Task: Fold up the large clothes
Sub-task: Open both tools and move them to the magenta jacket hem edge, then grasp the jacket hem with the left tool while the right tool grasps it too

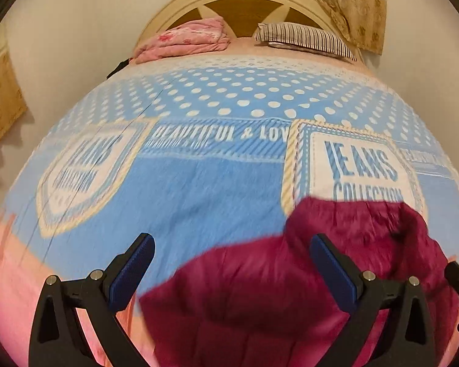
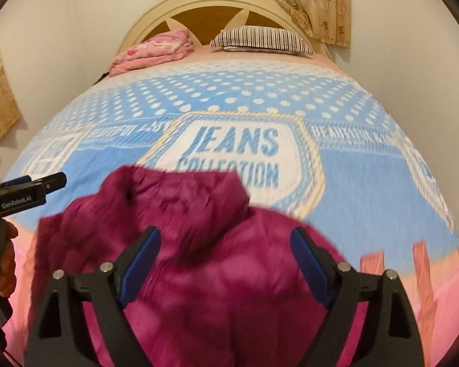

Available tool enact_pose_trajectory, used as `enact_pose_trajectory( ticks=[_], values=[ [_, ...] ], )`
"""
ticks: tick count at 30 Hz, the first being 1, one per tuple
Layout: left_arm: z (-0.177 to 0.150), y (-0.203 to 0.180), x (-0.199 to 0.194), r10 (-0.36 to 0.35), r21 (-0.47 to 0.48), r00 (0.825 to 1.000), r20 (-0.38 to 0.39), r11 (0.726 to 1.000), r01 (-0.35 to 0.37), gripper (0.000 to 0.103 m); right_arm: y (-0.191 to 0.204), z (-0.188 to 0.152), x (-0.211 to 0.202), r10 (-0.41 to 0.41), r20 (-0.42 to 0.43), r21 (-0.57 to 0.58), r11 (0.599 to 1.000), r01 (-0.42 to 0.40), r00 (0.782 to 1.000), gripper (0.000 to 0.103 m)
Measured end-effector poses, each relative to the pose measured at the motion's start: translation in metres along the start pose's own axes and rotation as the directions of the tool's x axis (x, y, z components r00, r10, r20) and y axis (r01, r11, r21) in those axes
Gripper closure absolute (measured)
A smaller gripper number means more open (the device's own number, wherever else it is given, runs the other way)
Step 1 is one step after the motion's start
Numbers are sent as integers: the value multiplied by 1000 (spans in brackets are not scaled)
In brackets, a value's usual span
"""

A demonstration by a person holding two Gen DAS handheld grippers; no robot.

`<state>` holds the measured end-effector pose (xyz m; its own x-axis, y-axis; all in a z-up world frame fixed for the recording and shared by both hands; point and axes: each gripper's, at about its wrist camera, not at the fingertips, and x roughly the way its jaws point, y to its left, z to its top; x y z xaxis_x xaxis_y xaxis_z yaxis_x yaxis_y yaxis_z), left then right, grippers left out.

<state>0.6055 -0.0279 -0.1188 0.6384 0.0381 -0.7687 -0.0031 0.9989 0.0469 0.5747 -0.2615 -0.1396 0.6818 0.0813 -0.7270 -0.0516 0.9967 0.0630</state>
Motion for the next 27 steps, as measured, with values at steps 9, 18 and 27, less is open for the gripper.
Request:
enact_pose_trajectory(
  ticks=[9,18,27],
  values=[
    [18,-46,66,16,111,996,-86,994,-7,1,-3,31,70,-83,-106,-96,993,72,991,16],
    [-5,-51,47,-101,172,991,-83,979,114,94,-14,10,66,-94,-131,-164,984,72,987,93],
    [-58,-35,7,-113,232,993,41,968,100,98,-13,-29,27,-122,-27,-251,961,112,992,96]
  ],
)
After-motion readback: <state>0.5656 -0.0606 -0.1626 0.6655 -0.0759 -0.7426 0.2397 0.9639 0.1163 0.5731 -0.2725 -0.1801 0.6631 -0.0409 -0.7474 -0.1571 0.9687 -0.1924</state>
